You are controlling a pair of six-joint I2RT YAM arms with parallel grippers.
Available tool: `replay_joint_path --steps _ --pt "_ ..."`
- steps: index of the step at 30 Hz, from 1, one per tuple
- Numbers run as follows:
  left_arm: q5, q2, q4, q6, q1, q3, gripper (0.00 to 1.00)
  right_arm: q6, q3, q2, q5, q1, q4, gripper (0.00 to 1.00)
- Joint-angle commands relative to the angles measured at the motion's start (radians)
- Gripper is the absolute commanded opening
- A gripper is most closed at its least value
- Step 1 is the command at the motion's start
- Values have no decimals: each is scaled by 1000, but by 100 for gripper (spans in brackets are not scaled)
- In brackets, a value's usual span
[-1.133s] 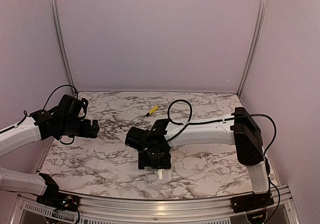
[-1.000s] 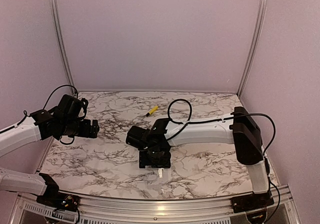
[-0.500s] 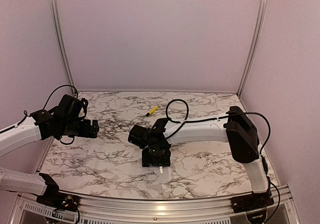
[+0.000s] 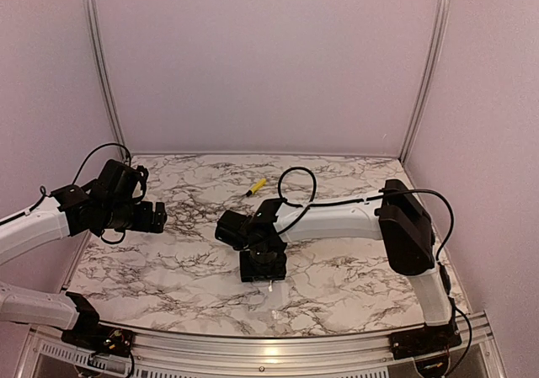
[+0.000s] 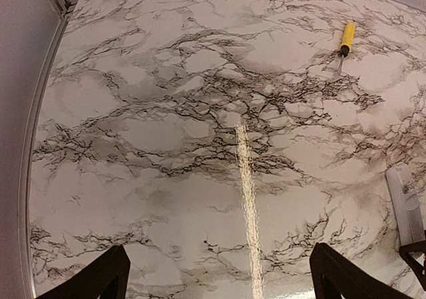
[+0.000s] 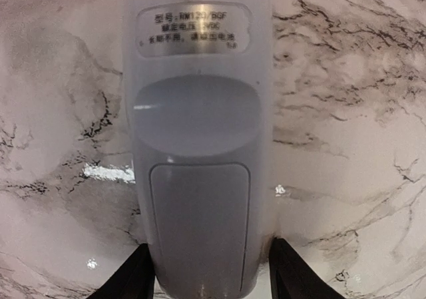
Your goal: Unload the batteries from the remote control
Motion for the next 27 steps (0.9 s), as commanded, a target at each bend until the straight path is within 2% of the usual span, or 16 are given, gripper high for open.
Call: replay_joint_path --steps 1,17,27 --pt "-18 11 -22 -11 -6 10 99 -21 19 50 -11 2 -28 56" --pt "-7 -12 -22 -3 -6 14 99 -84 -47 -6 26 16 26 29" --pt "3 -17 -28 9 -5 33 99 -151 -62 -89 104 26 37 27"
